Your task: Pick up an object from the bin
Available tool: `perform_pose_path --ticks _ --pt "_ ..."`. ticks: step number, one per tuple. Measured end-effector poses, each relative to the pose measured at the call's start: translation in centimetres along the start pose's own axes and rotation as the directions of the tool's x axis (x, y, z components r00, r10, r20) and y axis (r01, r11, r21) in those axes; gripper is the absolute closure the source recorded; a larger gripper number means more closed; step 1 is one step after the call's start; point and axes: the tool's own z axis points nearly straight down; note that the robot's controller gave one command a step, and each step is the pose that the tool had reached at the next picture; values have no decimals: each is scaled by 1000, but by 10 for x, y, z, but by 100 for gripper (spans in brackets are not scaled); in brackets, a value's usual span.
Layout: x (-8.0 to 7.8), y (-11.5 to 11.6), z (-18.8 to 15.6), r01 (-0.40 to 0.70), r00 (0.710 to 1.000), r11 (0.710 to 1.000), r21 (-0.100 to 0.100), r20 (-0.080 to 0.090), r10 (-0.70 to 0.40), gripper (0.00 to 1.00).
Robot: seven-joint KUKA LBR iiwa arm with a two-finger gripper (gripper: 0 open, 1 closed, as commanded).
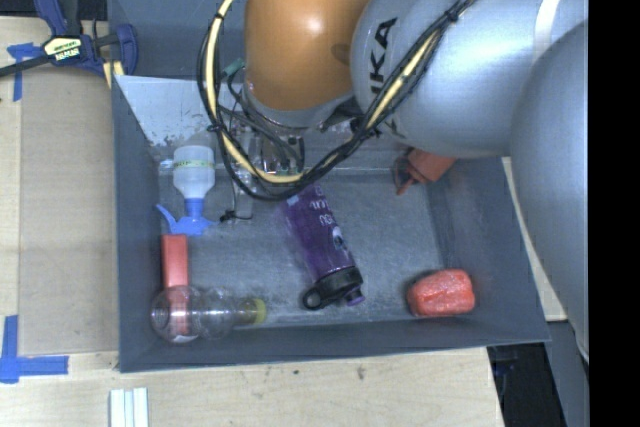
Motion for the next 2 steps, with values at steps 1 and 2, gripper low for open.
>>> perform_pose_path --ticks 1,2 --pt "-1 -1 -5 -3 1000 1000 -1 8 3 0" --pt "-10 7 37 143 990 990 0 10 -143 0"
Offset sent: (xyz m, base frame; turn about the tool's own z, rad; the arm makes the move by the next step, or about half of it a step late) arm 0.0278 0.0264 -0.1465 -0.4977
